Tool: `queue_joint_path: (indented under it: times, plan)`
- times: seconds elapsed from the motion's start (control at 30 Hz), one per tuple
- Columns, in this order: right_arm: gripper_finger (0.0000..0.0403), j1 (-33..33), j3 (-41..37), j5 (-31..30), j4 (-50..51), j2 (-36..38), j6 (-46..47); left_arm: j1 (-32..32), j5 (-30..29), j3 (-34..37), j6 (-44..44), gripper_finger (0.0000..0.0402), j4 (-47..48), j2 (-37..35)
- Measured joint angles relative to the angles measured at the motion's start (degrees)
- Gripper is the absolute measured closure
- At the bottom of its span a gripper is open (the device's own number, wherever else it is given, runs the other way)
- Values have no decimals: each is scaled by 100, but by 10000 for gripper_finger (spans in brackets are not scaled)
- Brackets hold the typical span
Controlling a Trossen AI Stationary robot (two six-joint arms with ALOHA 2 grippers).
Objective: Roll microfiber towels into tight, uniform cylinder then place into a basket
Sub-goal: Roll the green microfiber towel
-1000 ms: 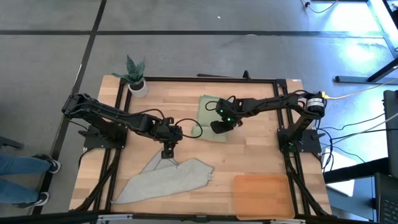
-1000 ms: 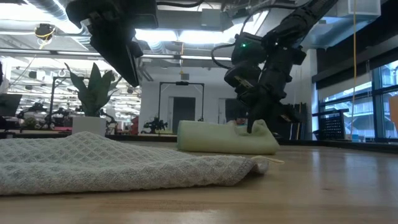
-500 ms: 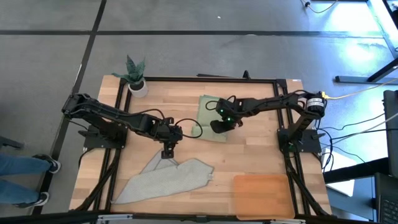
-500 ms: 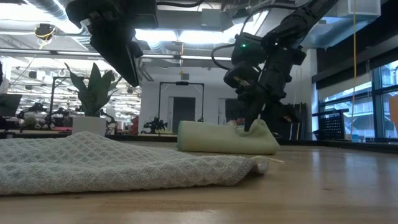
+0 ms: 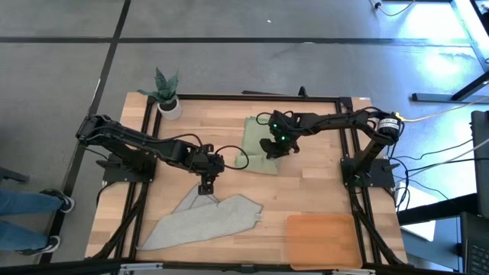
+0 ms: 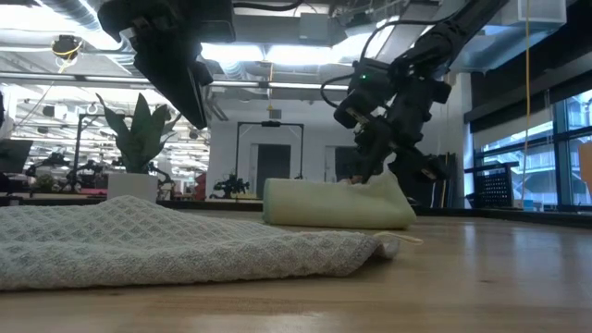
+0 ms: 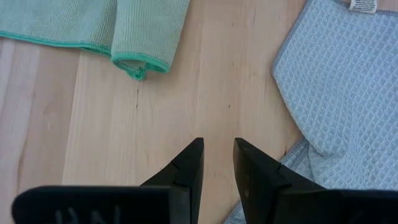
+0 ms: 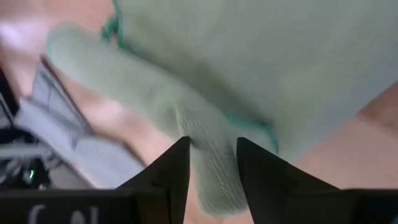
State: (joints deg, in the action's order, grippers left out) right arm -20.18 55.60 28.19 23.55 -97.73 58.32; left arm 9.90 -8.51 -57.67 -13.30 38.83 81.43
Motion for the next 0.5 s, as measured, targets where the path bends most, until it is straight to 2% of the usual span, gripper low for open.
queue_joint_path:
  times: [0.2, 0.33, 0.5]
  plan:
    - [270, -36, 3, -1015, -15, 342, 168, -1, -1, 0, 0, 324, 0, 0]
    - [270, 235, 3, -1087, -95, 664, 120, -1, 1, 0, 0, 324, 0, 0]
    - [270, 1043, 3, -1048, -554, 850, -46, -1, 1, 0, -4, 324, -9, 0]
